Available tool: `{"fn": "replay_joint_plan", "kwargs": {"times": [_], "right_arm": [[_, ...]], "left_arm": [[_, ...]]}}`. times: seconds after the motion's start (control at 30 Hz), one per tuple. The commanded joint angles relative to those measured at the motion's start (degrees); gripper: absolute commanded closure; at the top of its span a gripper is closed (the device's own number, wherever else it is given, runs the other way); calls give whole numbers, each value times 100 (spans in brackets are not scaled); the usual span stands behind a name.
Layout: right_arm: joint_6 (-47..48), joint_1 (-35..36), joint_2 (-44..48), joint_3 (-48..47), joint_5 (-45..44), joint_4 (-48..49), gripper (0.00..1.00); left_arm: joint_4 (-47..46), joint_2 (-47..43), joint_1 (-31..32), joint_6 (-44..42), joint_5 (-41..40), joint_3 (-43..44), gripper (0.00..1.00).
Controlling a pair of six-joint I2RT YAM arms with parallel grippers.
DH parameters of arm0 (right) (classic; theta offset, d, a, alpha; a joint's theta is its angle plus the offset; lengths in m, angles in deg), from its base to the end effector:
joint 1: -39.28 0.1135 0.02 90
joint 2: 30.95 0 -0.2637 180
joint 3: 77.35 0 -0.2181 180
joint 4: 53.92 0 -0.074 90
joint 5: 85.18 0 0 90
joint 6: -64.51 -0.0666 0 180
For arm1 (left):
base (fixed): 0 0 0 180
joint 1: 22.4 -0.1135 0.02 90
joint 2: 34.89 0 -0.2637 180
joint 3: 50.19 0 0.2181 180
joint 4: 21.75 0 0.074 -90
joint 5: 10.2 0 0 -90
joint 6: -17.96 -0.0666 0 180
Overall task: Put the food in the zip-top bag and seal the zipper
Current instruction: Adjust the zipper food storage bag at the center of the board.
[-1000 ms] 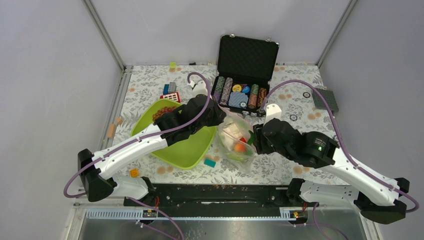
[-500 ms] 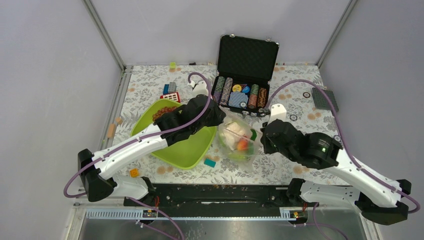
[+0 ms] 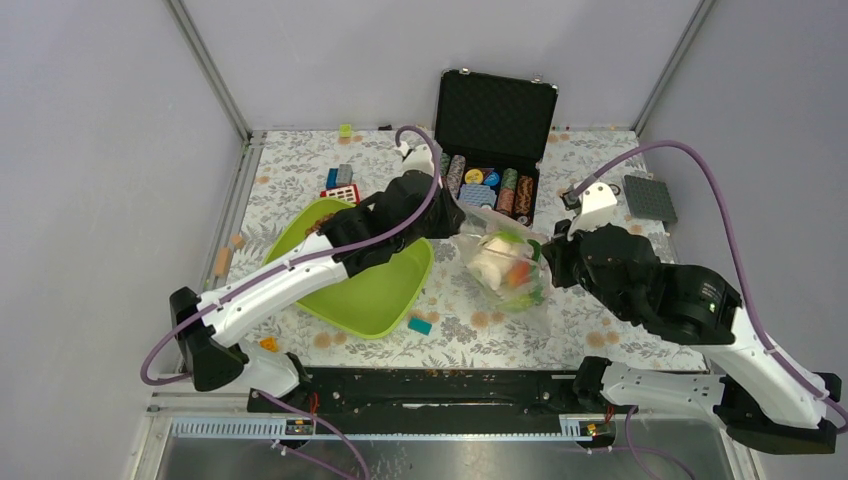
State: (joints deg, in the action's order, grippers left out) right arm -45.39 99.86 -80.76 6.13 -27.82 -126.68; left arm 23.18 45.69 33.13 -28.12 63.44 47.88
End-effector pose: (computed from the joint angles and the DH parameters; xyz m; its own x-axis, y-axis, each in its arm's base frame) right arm 0.0884 0.0836 0.4166 -0.3715 -0.0752 -0.9254 -0.3925 0.9160 0.0831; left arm 0.1894 -0.2427 0.3756 -0.6384 -0.2460 -0.7293 0.2870 0.8031 -0.5221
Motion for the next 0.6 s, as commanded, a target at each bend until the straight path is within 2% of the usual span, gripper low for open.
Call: {"fn": "replay_joint_plan", "kwargs": {"times": [0.0,0.1,0.23,0.37,0.4,0.47,0.5,0.57], "right_arm": [[99,-20,139,80,-818,103,100],[4,-20,189,244,-1111,95,100],[-97,-20,173,463,-946,152,100],[-108,-20,109,823,-218,582,100],[-124,-24,78,929,44,731,100],[-94,-20,4,1120,683,1067,100],[-85,-20,-40,1198,979,1230,100],[-49,-20,-155,1279,1421,1399,100]], "left_arm": [[-284,233,-65,-304,82,521,93],[-330,424,-68,-420,322,682,85],[-462,401,-60,-632,536,539,70],[-533,167,-68,-909,901,299,41],[-535,71,-64,-963,1013,226,32],[-498,-169,-68,-1042,1038,33,7],[-437,-327,-68,-1059,941,-72,2],[-221,-733,-72,-1046,613,-348,1]]}}
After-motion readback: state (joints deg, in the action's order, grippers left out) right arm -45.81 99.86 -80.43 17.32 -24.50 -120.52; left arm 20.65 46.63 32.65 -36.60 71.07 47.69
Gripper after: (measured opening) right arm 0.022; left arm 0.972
